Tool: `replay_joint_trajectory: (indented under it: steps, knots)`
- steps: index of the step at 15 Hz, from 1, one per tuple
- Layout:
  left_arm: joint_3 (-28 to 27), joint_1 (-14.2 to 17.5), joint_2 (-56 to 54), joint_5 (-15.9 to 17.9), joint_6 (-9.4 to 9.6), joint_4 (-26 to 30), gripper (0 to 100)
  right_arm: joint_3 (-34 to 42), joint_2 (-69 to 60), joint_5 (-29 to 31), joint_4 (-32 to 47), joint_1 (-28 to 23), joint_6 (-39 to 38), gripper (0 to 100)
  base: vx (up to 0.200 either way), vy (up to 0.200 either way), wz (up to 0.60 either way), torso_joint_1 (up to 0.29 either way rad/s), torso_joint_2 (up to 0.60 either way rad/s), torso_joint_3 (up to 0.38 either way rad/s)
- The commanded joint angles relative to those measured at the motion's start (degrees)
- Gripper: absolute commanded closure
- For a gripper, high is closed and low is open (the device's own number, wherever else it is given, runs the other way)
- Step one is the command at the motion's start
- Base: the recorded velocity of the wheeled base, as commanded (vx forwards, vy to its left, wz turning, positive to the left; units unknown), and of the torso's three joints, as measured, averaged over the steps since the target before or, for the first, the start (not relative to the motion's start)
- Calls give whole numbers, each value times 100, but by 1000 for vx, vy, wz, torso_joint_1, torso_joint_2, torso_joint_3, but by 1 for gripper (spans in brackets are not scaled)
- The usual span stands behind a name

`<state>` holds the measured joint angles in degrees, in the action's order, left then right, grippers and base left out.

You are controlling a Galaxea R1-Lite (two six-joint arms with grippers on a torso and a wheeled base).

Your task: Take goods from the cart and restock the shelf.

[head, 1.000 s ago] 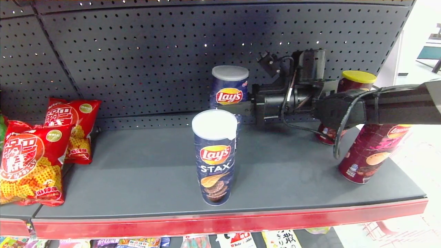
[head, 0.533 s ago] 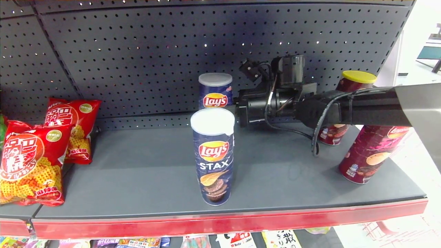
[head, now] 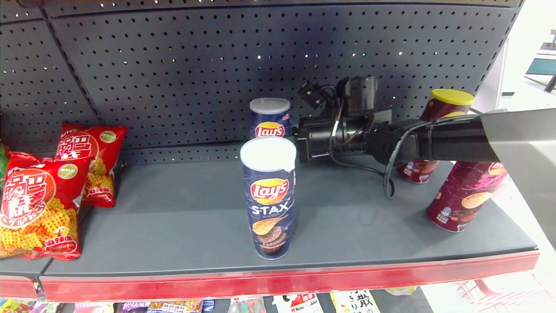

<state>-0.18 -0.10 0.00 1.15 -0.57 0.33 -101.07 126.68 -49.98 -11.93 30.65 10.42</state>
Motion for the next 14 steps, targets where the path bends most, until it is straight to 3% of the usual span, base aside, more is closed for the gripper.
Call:
replay_joint_trajectory:
  steps: [1, 5, 6, 14]
  knots:
    - [1, 1, 0, 0, -4, 2, 0, -18, 23, -3, -11, -6, 4, 100, 0, 0, 0, 0, 0, 0]
    - [1, 1, 0, 0, -4, 2, 0, 9, 14, -3, -19, -6, 21, 100, 0, 0, 0, 0, 0, 0]
    - [1, 1, 0, 0, -4, 2, 0, 17, 14, -3, -19, 3, 21, 0, 0, 0, 0, 0, 0, 0]
    - [1, 1, 0, 0, -4, 2, 0, 220, -162, -3, -11, 29, 48, 0, 0, 0, 0, 0, 0, 0]
